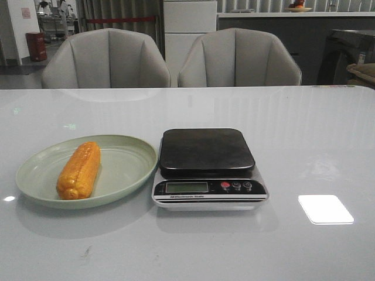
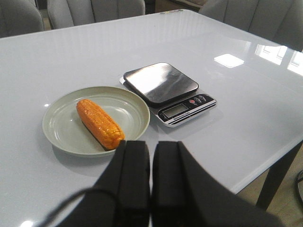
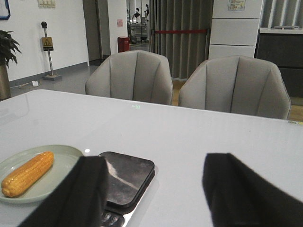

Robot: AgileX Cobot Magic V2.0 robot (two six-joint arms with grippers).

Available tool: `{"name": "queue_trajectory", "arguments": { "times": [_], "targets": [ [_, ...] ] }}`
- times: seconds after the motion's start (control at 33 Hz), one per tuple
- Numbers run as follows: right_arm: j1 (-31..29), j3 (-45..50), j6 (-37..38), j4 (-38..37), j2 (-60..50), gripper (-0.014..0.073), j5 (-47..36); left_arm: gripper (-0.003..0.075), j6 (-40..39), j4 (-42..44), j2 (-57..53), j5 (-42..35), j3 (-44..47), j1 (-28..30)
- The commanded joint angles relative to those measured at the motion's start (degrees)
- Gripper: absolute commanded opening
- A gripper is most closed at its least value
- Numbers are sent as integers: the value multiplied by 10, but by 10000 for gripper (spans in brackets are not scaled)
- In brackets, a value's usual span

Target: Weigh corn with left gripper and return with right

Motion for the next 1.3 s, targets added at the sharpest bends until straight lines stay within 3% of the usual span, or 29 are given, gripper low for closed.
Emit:
{"name": "queue_trajectory", "arguments": {
  "times": [0.0,0.09,0.18,0.91,1.03,1.27],
  "targets": [
    [1,-6,-6,5,7,324,-48,114,-1,-5,-12,-44,-13,-3],
    [1,-5,-6,5,7,112,-42,114,-1,-5,-12,-44,-13,-3],
    [1,-5,-6,6,7,169,-43,114,-1,-5,-12,-44,-13,-3],
    [1,-5,-6,6,7,165,-43,114,-1,-1,-12,-56,-7,1],
    [1,-5,-6,6,7,165,-43,114,-1,-3,-12,-103,9,45],
    [1,-5,-6,6,7,165,-43,114,-1,-5,-12,-272,100,188]
  ]
}}
